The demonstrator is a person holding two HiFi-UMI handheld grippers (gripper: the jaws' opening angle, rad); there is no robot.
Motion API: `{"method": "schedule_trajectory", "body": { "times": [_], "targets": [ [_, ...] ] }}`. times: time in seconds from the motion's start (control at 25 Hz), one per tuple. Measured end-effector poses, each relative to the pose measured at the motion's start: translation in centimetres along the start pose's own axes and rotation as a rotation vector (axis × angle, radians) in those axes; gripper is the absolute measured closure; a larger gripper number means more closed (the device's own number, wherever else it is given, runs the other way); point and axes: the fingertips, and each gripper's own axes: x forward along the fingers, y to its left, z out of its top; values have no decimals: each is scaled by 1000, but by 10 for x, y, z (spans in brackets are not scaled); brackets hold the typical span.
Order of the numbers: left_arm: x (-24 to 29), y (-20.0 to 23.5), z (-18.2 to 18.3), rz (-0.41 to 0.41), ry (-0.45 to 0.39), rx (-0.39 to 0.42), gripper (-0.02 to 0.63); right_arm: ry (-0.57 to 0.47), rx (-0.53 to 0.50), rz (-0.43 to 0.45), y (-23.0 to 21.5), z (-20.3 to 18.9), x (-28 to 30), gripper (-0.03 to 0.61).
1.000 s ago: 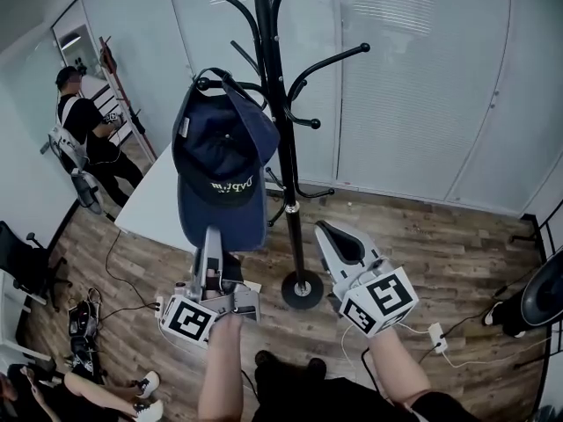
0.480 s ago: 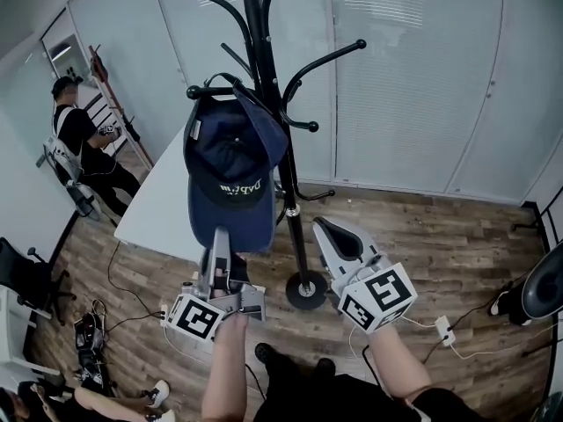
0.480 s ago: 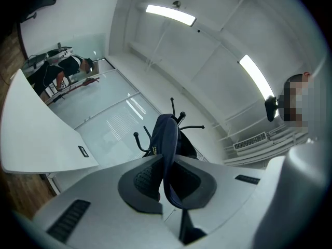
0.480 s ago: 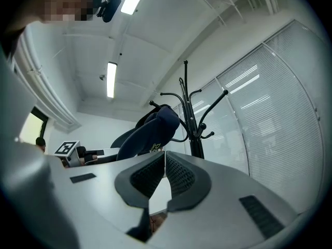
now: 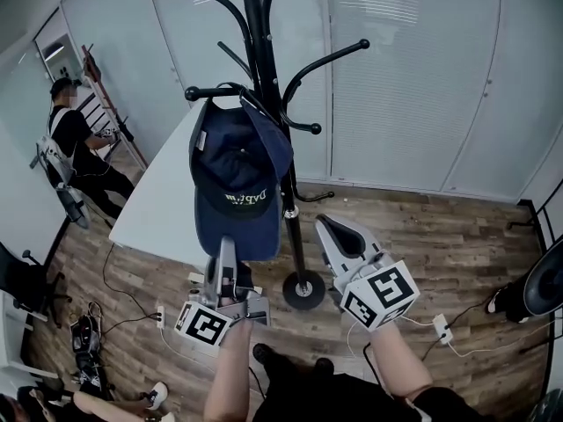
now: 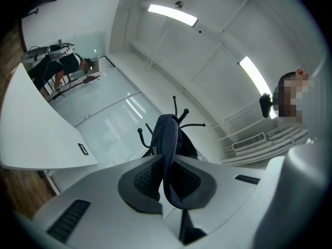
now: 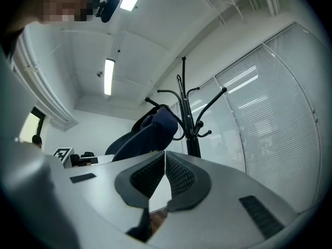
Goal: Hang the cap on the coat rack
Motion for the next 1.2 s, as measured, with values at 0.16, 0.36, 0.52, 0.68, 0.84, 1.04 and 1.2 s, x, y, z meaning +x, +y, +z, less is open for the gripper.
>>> {"method": "schedule_trajectory", "body": {
  "times": [0.16,0.36,0.52,0.68,0.84,1.04,1.2],
  "targets": [
    [1,5,-9,27,12,-1,581,11,-3,-2,-4,-3,-1,546],
    [-3,15,-7,67,8,6,581,24,-8,2,1,-3,4,546],
    [-3,20,-10,80,17,27,581,29,-13,0,1,-4,3,546],
    [-3,21,-11,97,24,61,581,34,-15,-5,0,-3,2,546],
    [-1,23,-16,116,41,98,581,36,-14,-9,-1,-2,1,546],
    [1,26,-21,117,56,116,581,45,-12,-7,1,-4,3,546],
    [2,27,-21,110,63,135,581,48,-12,-7,1,-5,4,546]
  ]
}}
